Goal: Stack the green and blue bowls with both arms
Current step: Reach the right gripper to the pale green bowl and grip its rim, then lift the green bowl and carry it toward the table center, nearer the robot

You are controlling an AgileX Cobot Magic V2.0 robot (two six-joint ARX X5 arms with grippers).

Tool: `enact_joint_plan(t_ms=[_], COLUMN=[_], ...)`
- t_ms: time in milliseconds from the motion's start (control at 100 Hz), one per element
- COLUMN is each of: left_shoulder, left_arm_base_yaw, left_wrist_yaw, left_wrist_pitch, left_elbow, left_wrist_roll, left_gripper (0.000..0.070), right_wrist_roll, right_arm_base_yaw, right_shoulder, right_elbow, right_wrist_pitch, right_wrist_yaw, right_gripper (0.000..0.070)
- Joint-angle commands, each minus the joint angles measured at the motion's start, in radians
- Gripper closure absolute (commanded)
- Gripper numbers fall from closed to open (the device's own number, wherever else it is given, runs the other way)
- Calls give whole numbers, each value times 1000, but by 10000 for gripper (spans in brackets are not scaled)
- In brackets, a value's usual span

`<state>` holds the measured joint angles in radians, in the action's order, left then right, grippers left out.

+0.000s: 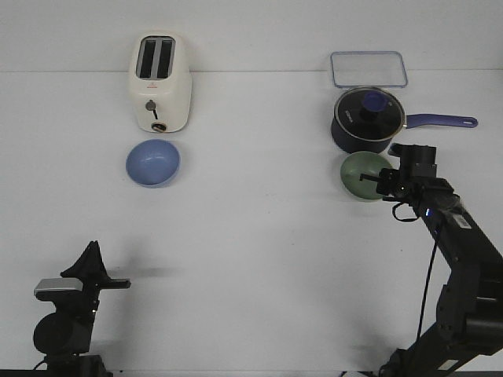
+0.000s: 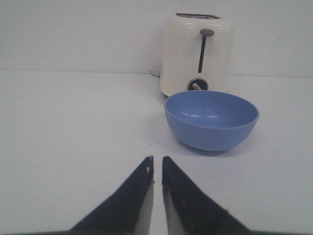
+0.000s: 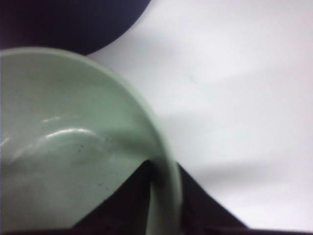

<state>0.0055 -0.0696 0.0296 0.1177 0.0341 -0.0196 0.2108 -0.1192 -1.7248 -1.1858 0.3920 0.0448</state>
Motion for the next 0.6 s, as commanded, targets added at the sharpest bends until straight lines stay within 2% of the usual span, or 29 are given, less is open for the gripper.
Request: enact_joint_plan(t_ms=[0,330,470,590], left_shoulder=[-2,-1,-1,-2], left_arm_base_yaw=[-1,-1,-1,-1], left_wrist_yaw=[3,3,3,3], left_wrist_pitch=[11,11,11,13], left_elbow=[-20,-20,-20,-20], left_wrist_roll=[6,6,6,5], left_gripper=[685,685,685,685], right_wrist_roll=[-11,-6,-11,-8], right_arm_base_yaw=[0,20,84,183], right_shoulder=[14,290,397,466], right_elbow=[-21,-22,-16,23], right_wrist_pitch=[21,149,238,261], right_wrist_yaw=[-2,194,202,202], right_gripper=[700,700,700,700])
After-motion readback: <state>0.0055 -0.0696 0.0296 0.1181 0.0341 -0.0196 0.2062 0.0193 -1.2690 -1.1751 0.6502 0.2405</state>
